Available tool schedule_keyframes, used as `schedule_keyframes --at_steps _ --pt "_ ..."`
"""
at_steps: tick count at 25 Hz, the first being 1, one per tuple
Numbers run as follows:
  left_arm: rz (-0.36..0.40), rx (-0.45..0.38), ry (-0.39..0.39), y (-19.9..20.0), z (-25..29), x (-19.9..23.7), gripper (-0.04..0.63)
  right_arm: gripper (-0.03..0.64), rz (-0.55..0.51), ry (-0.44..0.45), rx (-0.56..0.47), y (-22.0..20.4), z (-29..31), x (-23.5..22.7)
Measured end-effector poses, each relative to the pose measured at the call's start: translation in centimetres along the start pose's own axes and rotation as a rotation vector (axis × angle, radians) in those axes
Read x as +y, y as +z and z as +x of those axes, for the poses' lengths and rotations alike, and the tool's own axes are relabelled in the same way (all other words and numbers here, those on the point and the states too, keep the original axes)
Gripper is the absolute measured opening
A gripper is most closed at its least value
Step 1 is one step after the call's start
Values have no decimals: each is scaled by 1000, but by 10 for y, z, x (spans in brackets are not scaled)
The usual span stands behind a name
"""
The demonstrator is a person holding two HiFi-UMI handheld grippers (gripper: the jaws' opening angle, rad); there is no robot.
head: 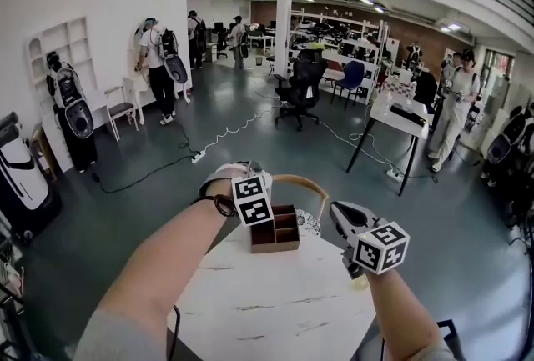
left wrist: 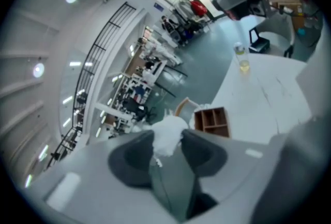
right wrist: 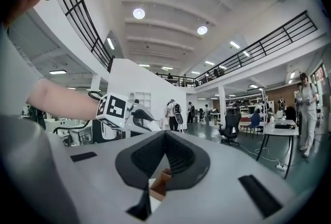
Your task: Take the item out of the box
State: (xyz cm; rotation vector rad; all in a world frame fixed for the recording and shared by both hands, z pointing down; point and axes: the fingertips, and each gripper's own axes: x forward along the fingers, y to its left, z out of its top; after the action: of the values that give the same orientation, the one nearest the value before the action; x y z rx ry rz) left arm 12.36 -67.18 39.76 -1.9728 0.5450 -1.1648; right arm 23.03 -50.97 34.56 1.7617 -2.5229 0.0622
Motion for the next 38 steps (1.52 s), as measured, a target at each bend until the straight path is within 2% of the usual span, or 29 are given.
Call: schedule_keyframes --at_steps 5,12,20,28,33,38 --pt "-16 -62 71 2 -65 46 172 5 -29 -27 -41 49 -7 26" --pt "-82 -154 157 7 -150 107 172 5 -97 -60 -76 110 -19 58" --pt "-185 -292 204 30 -231 135 172 5 -150 -88 -107 158 -56 79" --pt "-321 -388 218 72 -298 123 173 5 -200 -44 -158 197 -109 79" --pt "-390 -396 241 99 -322 88 173 5 -212 36 -162 187 -136 74" --pt "-489 -423 255 150 -342 59 173 5 -231 84 -155 187 -186 53"
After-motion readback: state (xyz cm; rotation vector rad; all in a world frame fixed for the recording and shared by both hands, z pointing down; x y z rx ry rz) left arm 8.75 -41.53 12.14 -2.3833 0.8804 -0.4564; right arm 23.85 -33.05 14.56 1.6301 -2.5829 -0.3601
